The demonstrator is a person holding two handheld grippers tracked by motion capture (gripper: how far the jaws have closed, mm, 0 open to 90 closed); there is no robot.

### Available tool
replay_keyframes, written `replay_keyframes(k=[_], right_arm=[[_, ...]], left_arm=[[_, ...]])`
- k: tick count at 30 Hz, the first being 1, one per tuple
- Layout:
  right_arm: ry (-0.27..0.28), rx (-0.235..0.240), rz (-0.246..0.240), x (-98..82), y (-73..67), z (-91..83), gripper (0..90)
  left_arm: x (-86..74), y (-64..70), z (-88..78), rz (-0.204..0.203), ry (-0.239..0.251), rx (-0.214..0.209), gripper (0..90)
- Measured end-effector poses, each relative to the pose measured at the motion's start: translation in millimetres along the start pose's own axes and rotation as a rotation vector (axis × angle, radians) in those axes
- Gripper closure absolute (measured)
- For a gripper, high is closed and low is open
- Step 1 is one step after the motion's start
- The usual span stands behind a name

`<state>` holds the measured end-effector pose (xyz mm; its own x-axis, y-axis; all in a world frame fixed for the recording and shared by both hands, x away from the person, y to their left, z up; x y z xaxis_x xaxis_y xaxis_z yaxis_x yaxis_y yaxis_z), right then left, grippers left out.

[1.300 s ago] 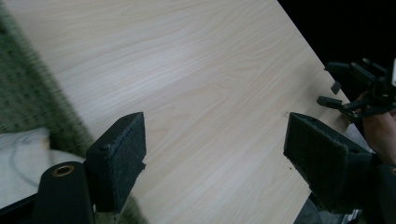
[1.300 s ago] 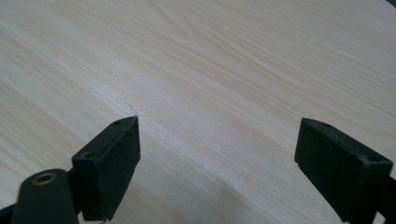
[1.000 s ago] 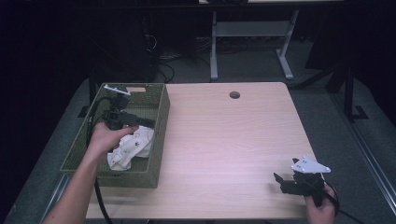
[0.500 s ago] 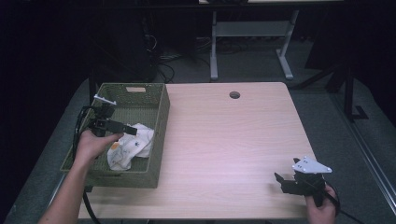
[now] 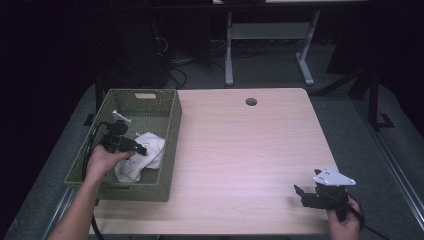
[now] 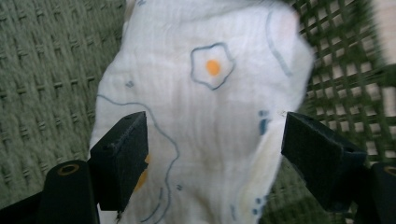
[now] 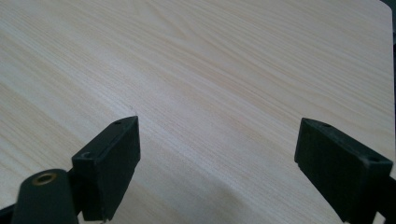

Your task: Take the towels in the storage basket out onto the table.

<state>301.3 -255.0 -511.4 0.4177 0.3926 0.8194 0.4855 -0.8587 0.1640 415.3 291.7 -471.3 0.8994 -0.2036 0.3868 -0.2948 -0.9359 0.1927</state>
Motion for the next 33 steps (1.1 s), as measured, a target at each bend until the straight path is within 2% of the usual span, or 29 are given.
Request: replay_keyframes(k=[1, 6, 10, 12, 15, 19, 20, 24, 25, 27, 29, 33], right_arm=[[0.000, -0.001, 0.001, -0.2, 0.1, -0.1, 13.9], [-0.004, 0.004, 0.001, -1.1, -0.1, 0.7, 13.9], [-0.002, 0.005, -0.005, -0.6, -0.9, 0.5, 13.9], [0.000, 0.004, -0.005, -0.6, -0.4, 0.3, 13.9], [0.000, 0.005, -0.002, -0.2, -0.6, 0.0, 13.9], [-0.001, 0.006, -0.004, -0.3, -1.2, -0.2, 13.9], [-0.001, 0.005, -0.003, -0.3, -1.2, -0.5, 13.9], [0.001, 0.003, 0.000, 0.0, -0.4, -0.4, 13.9], [0.002, 0.002, 0.001, 0.1, -0.4, -0.5, 13.9], [0.002, 0.001, 0.000, -0.1, -0.5, -0.9, 13.9], [0.004, -0.001, -0.002, 0.1, -0.2, -1.2, 13.9], [0.005, 0.001, -0.002, 0.3, -0.5, -1.0, 13.9]], left_arm=[[-1.5, -1.2, 2.0, 0.011, -0.017, 0.018, 22.4], [-10.1, -3.6, 13.6, 0.053, -0.090, 0.051, 24.0], [-15.0, -6.8, 20.3, 0.066, -0.131, 0.091, 25.0], [-15.6, -6.8, 21.2, 0.055, -0.133, 0.091, 25.0], [-17.3, -9.2, 21.6, 0.058, -0.145, 0.103, 26.3], [-24.1, -14.3, 26.3, 0.077, -0.185, 0.119, 32.2], [-26.0, -14.3, 27.8, 0.063, -0.188, 0.119, 33.9], [-27.0, -16.2, 28.9, 0.063, -0.187, 0.102, 38.4], [-27.2, -15.4, 28.4, 0.055, -0.188, 0.099, 40.6], [-26.7, -14.4, 26.6, 0.065, -0.204, 0.101, 46.1], [-25.1, -13.9, 24.9, 0.095, -0.210, 0.113, 52.5], [-25.3, -12.7, 24.0, 0.078, -0.211, 0.110, 61.4]])
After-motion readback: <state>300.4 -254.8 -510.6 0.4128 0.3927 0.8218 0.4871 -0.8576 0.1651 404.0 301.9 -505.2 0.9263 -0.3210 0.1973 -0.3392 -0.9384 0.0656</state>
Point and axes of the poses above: each handheld gripper's, and its own axes: z roughly forward along the jaws, x roughly out of its top, y roughly to its right, the point moved 9 cm from there along z, roughly forward along the jaws, and after that the axes turned 6 degrees about y, right-handed, at the moved point
